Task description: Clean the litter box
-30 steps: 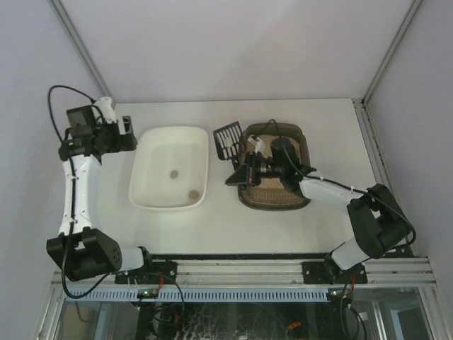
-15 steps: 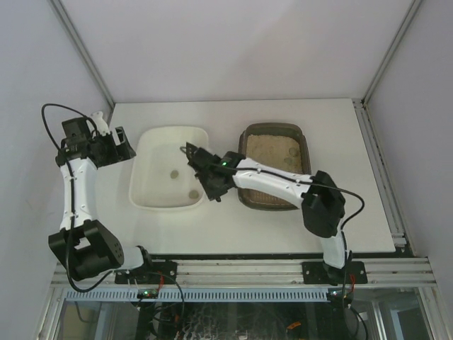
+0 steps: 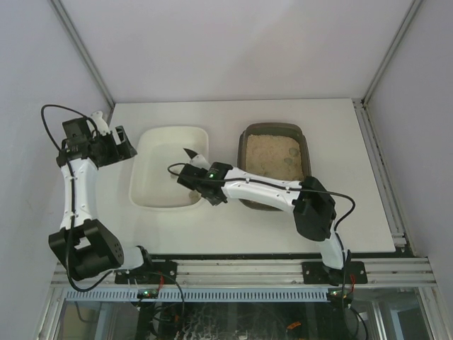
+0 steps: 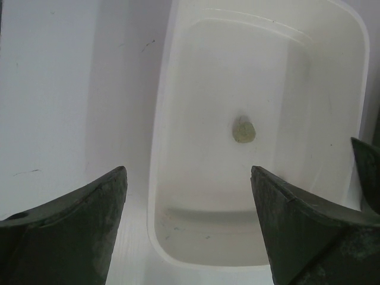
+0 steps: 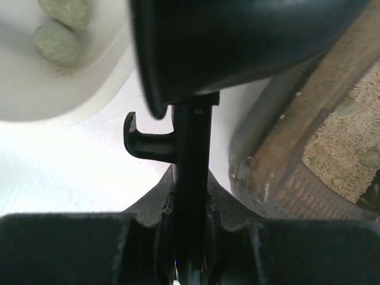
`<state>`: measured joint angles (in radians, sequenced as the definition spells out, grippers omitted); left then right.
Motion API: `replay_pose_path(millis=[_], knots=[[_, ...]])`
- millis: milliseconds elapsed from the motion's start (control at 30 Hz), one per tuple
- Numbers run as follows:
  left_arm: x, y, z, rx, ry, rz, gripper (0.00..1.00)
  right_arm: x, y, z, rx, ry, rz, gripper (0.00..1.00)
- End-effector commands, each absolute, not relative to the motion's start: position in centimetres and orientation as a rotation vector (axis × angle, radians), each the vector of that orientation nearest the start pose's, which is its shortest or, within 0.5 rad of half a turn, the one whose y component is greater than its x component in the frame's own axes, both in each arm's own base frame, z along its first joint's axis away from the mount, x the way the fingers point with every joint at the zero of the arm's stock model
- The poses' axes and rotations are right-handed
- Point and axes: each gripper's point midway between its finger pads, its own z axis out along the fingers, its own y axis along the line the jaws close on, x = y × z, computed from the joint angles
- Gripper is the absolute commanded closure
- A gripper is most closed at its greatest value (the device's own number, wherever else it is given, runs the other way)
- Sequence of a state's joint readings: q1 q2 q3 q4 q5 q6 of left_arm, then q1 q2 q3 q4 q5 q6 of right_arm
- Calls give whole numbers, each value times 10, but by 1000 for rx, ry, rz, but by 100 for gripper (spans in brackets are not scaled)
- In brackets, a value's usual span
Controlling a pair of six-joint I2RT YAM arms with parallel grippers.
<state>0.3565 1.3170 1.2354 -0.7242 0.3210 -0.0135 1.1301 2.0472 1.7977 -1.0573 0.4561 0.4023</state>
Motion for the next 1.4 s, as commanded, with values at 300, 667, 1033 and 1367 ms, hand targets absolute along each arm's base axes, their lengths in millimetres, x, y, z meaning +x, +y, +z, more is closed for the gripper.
replay_pose_path(millis=[300,667,1033,1367], knots=[[399,-41,237,-99,2302,-568,3,253,179,173,62,2661,-105,100],[423,-160,244,-140,2238,-663,0,229,142,132,2,2861,-465,100],[424,-226,227,-271,2249,-878,0,226,119,119,49,3084,-419,100],[410,-214,223,-211,2270,-823,0,250,104,104,149,3160,-368,100]])
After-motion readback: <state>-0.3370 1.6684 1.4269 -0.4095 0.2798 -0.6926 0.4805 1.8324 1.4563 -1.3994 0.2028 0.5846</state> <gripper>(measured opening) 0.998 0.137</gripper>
